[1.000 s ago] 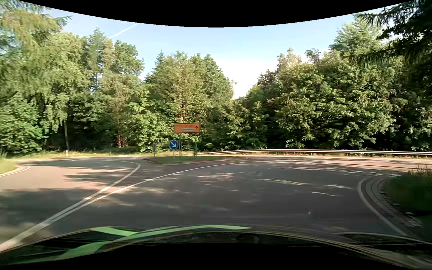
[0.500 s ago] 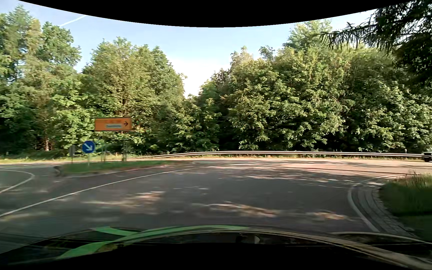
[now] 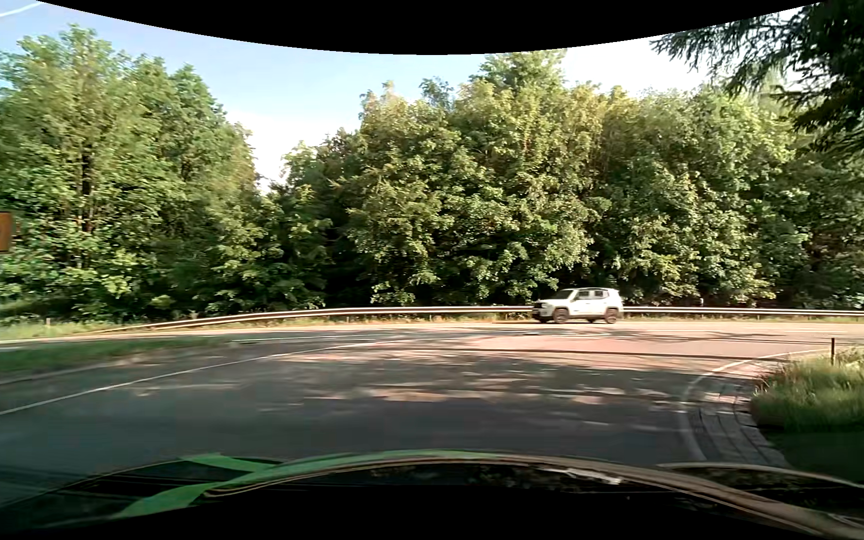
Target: Follow the waypoints while adhering to traffic rules and regulations
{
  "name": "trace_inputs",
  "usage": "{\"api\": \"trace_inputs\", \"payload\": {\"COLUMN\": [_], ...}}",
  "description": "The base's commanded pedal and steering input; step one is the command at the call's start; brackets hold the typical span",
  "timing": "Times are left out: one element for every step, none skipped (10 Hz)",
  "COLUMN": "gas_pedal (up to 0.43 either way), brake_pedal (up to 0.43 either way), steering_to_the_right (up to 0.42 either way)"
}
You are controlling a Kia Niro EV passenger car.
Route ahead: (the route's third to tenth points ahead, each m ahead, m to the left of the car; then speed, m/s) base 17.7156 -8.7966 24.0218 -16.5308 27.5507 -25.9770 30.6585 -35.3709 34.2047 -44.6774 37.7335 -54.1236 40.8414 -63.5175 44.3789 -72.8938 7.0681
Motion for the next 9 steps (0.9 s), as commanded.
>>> {"api": "trace_inputs", "payload": {"gas_pedal": [0.067, 0.079, 0.098, 0.11, 0.13, 0.13, 0.138, 0.138, 0.157], "brake_pedal": [0.0, 0.0, 0.0, 0.0, 0.0, 0.0, 0.0, 0.0, 0.0], "steering_to_the_right": [0.284, 0.284, 0.282, 0.282, 0.282, 0.282, 0.281, 0.281, 0.281]}}
